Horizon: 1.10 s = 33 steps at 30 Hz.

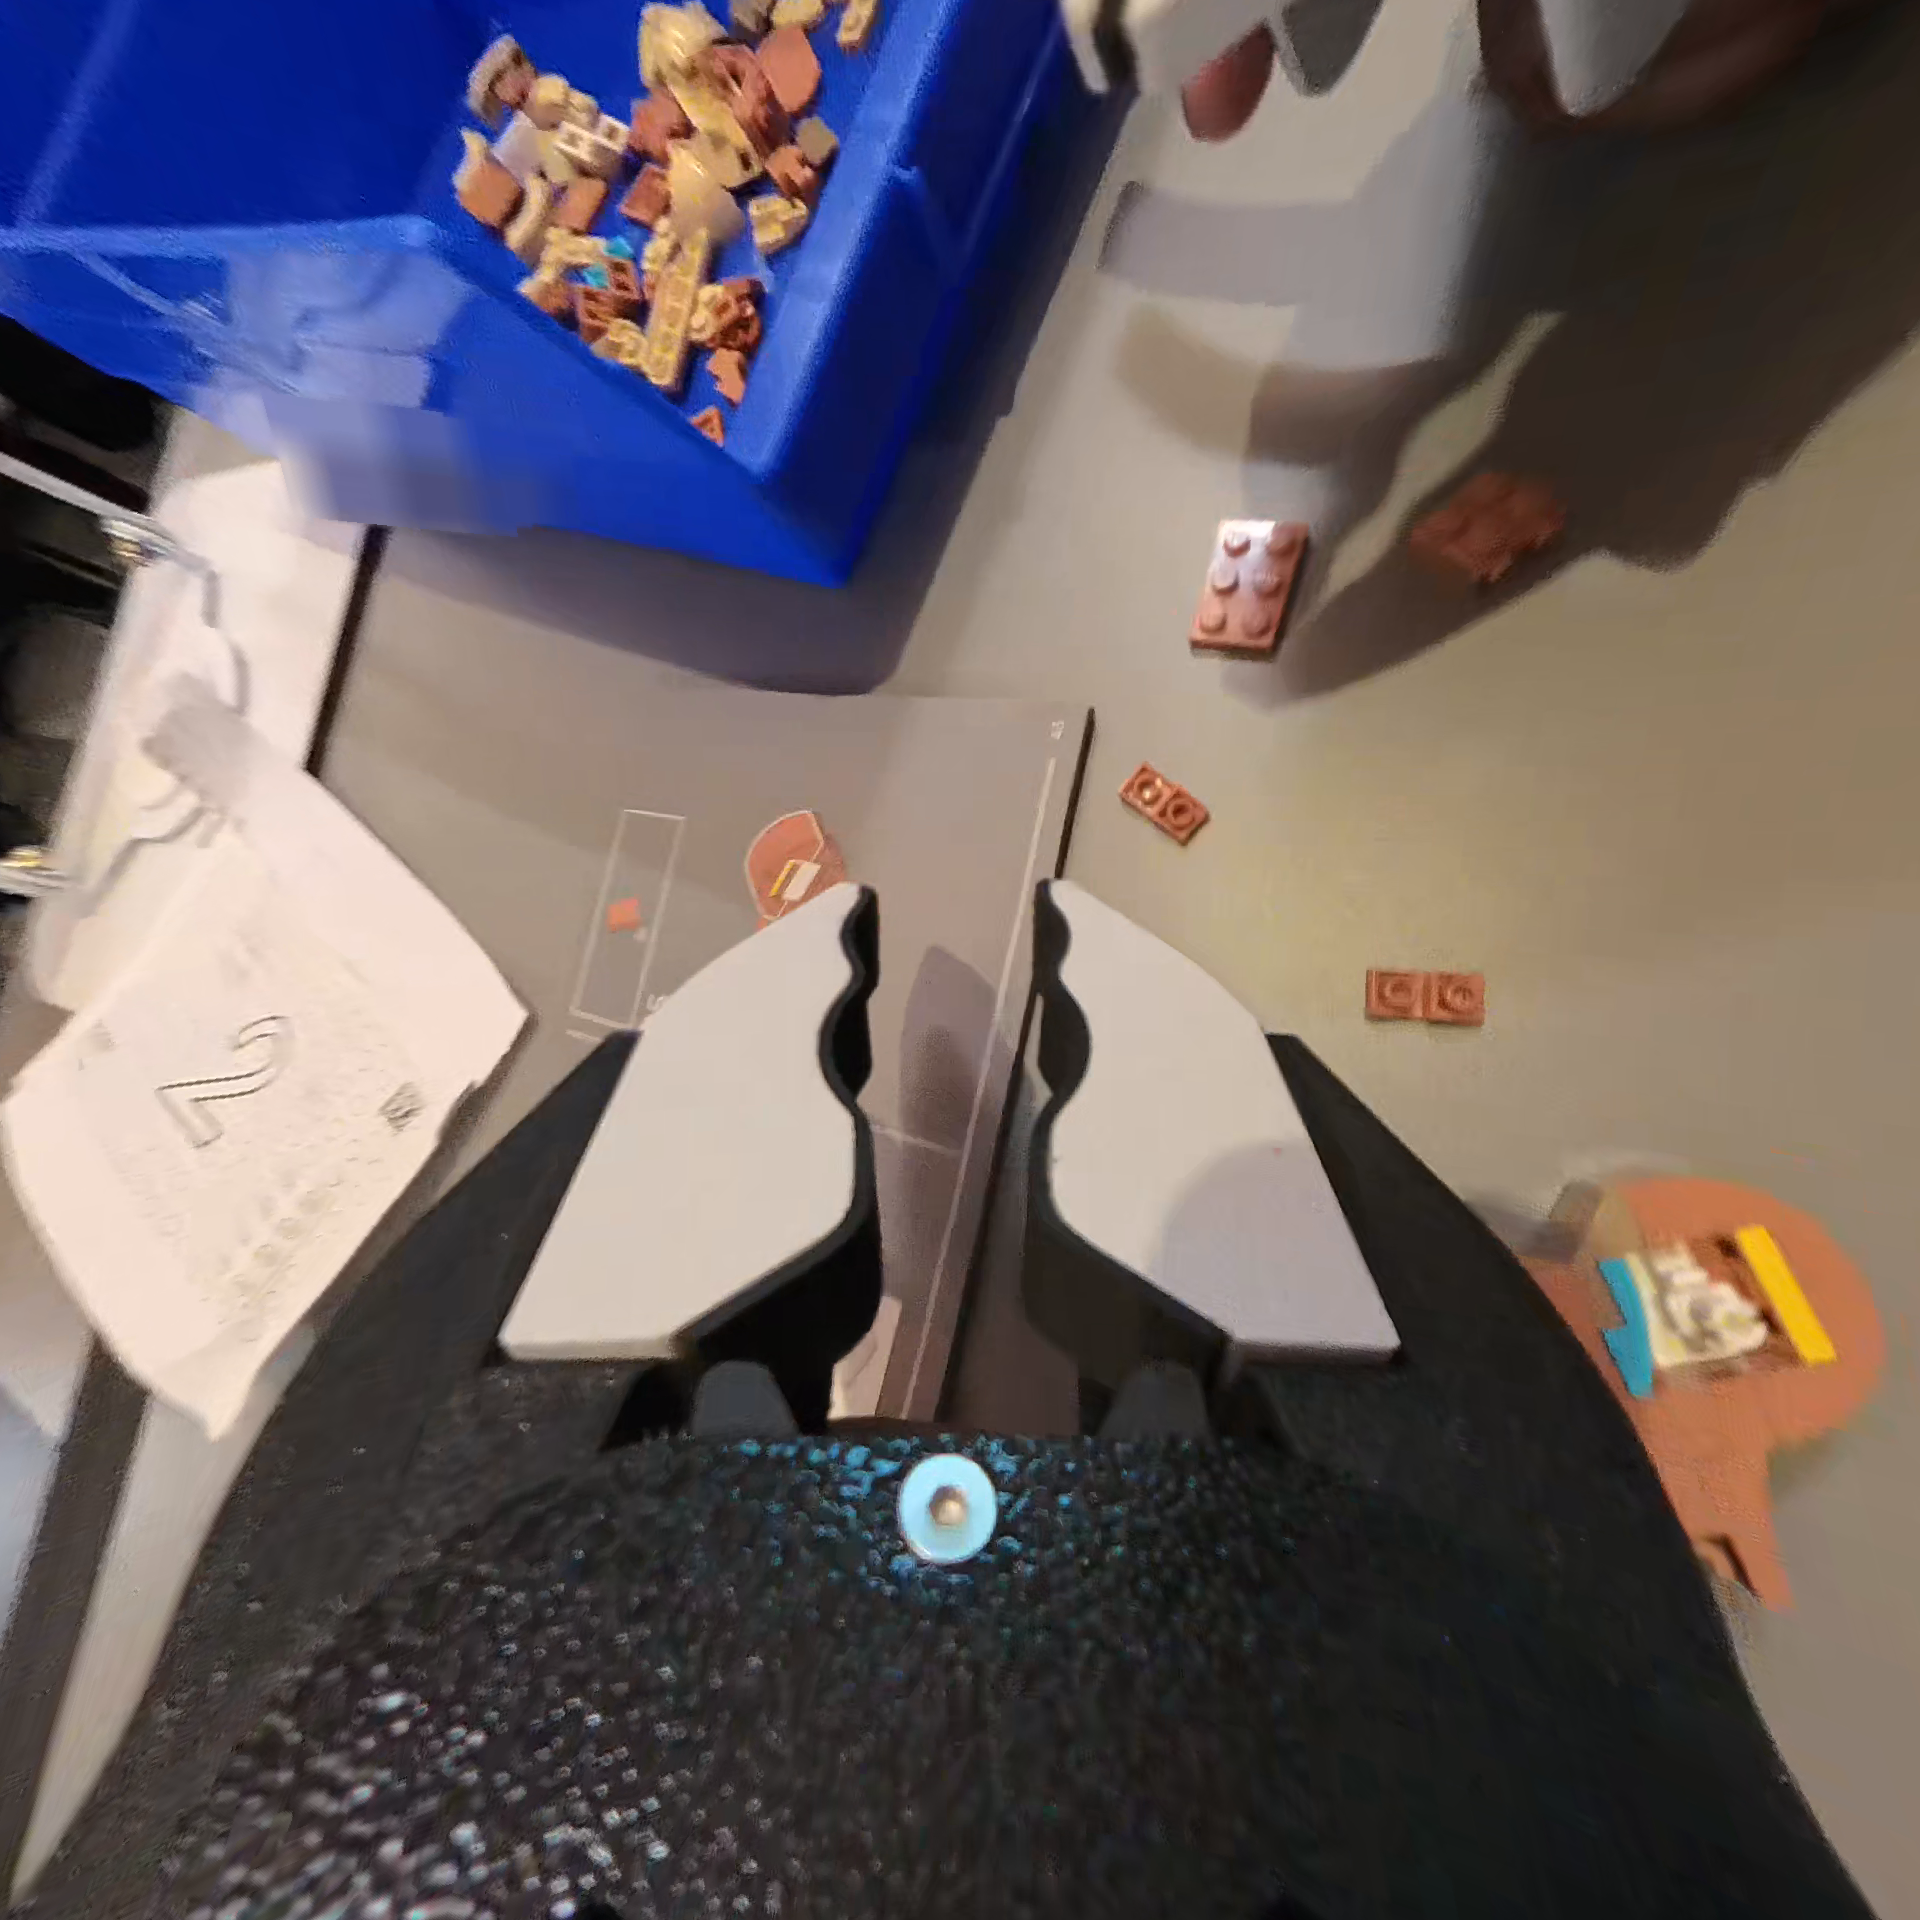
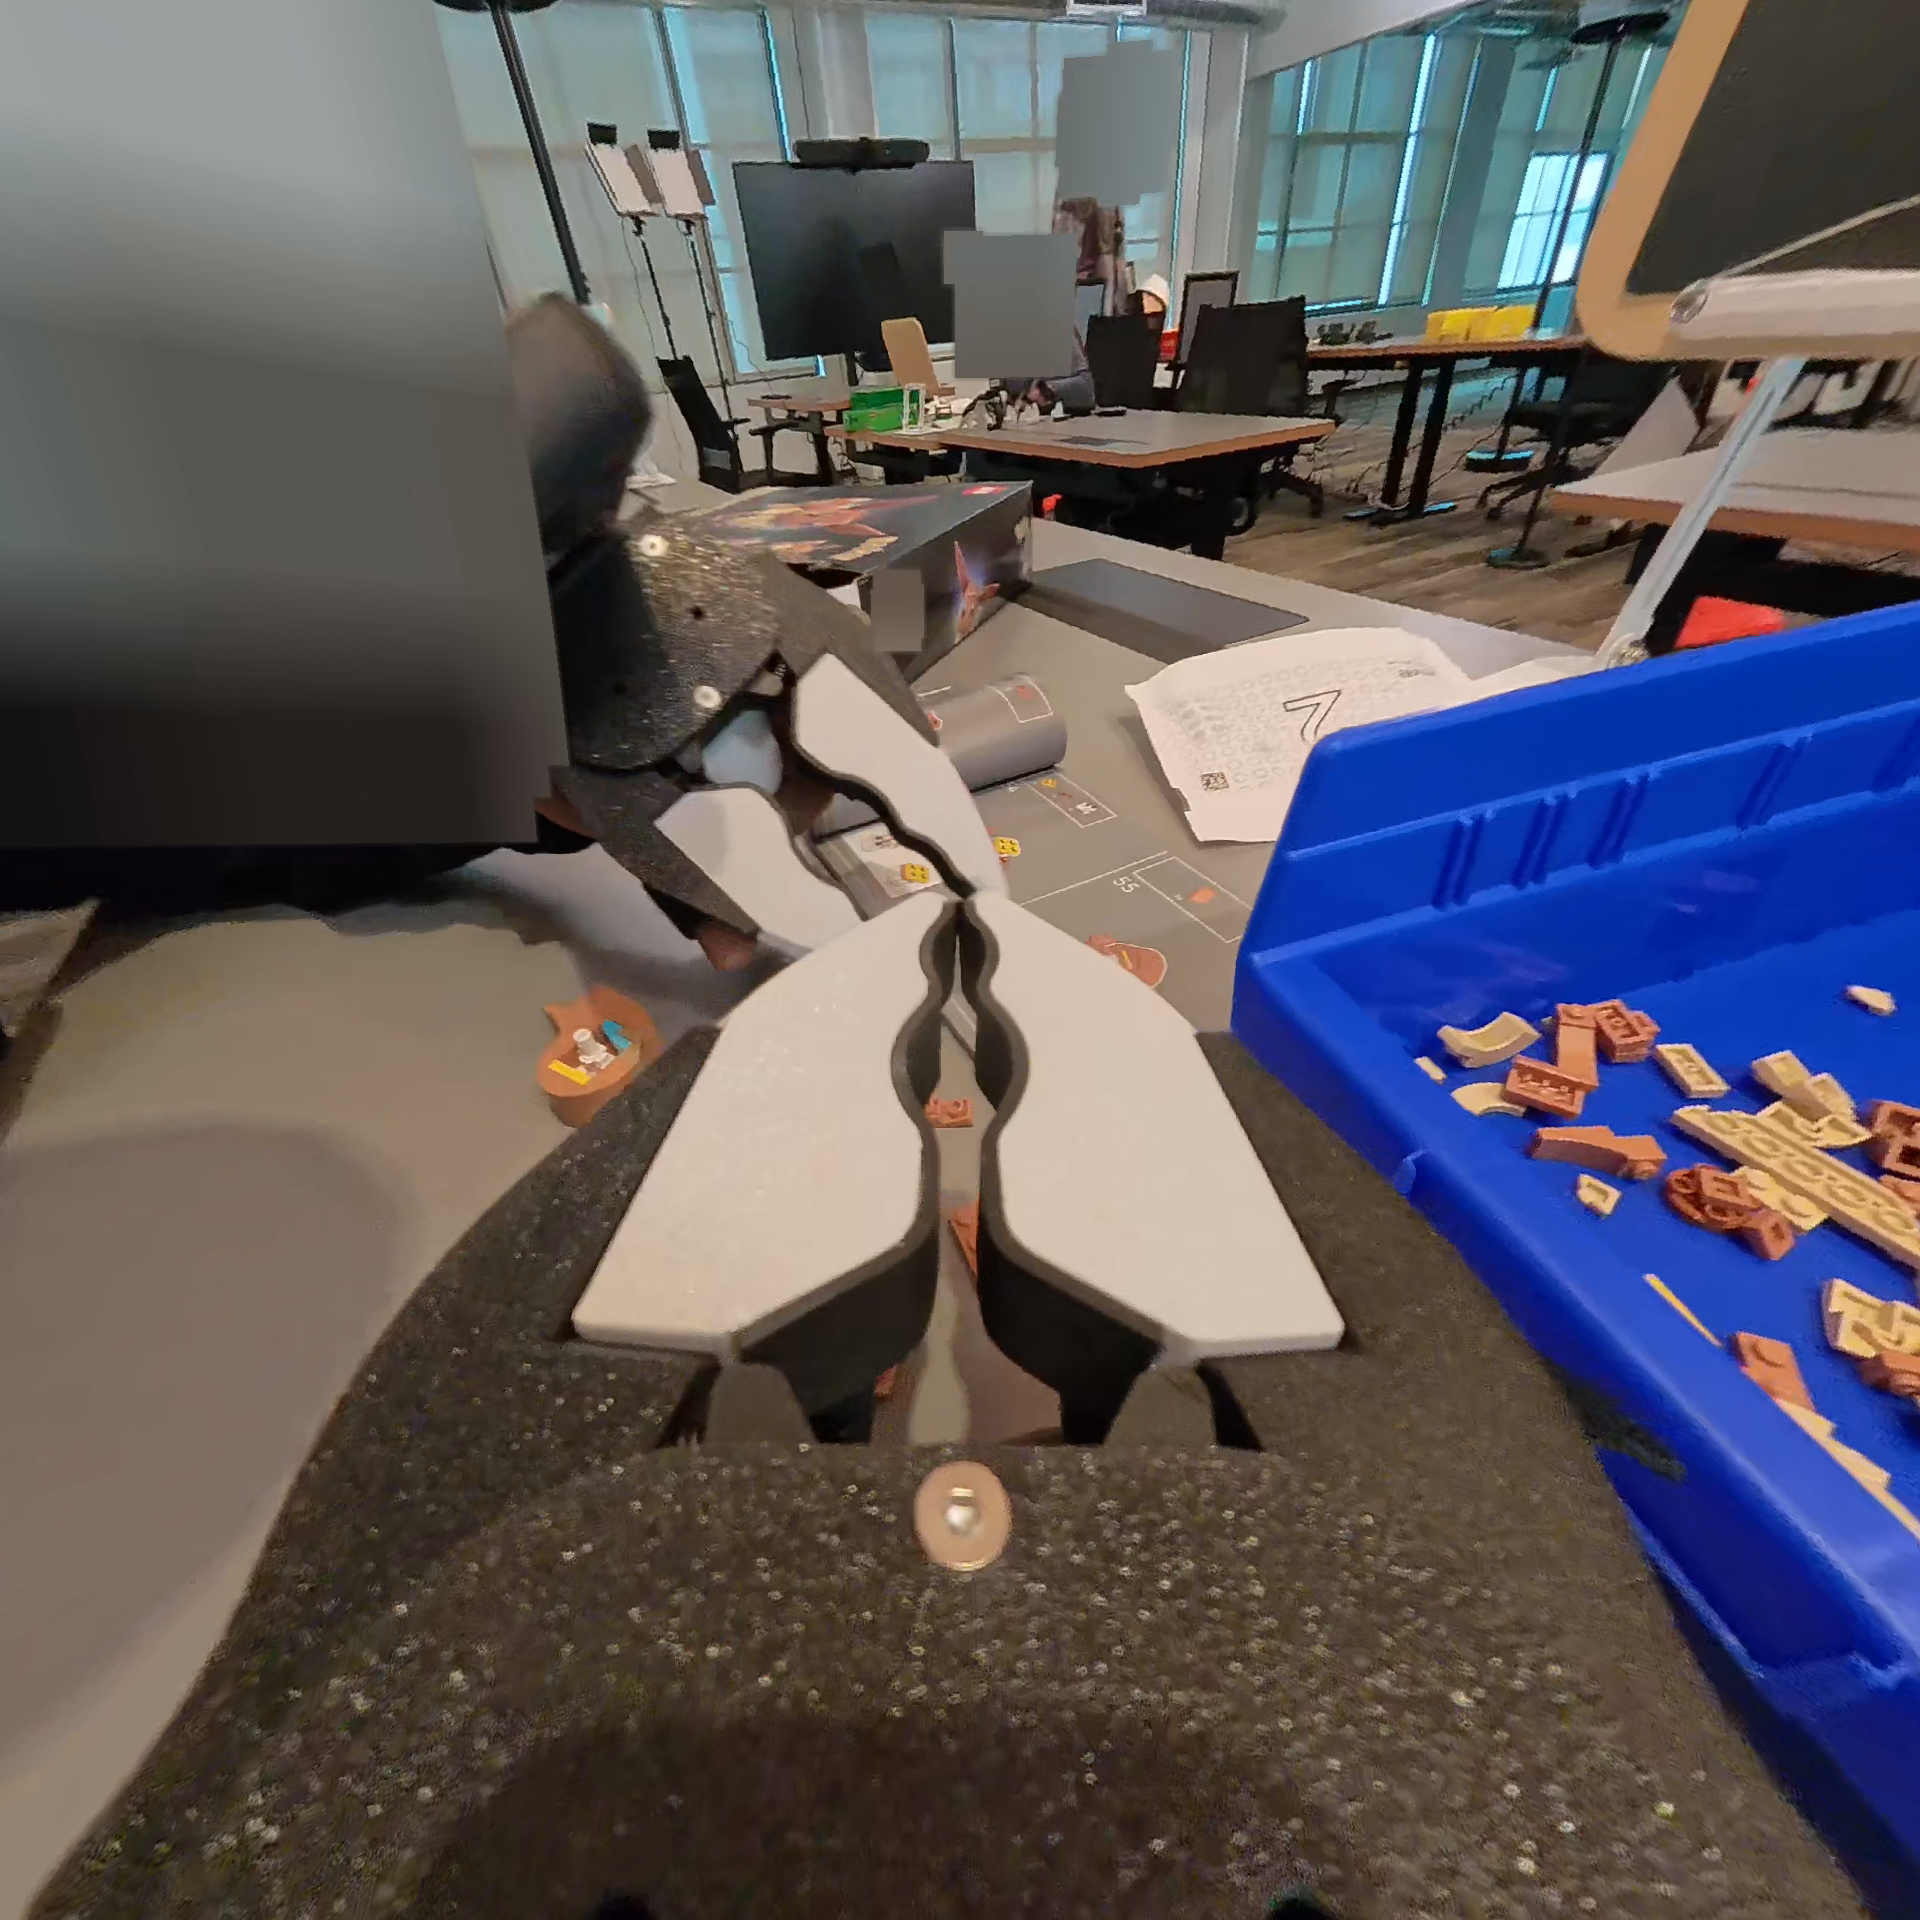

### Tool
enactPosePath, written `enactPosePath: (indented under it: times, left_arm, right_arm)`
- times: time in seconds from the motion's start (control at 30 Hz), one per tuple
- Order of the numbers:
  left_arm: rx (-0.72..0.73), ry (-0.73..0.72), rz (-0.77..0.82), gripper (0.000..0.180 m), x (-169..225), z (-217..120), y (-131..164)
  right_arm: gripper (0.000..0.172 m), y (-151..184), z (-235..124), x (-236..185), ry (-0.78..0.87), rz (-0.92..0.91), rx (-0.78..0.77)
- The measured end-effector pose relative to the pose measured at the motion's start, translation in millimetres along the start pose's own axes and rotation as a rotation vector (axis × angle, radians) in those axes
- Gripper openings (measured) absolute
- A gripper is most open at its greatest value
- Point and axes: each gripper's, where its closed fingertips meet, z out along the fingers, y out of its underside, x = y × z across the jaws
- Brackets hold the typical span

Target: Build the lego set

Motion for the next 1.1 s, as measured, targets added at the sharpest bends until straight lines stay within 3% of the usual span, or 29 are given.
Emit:
enactPosePath:
  times: [0.13,0.23,0.5,1.1]
  left_arm:
    - [-0.003,0.188,-0.115,0.031,4,11,-10]
    - [-0.021,0.226,-0.118,0.034,-1,14,-7]
    - [-0.073,0.246,-0.077,0.037,3,19,7]
    - [-0.052,0.256,-0.143,0.039,-3,16,7]
  right_arm:
    - [0.000,-1,-1,-1,-0.049,0.045,0.010]
    - [0.000,0,-1,-5,-0.083,0.050,0.001]
    - [0.001,1,-1,-7,-0.119,0.077,-0.005]
    - [0.002,1,-1,-8,-0.125,0.076,-0.004]
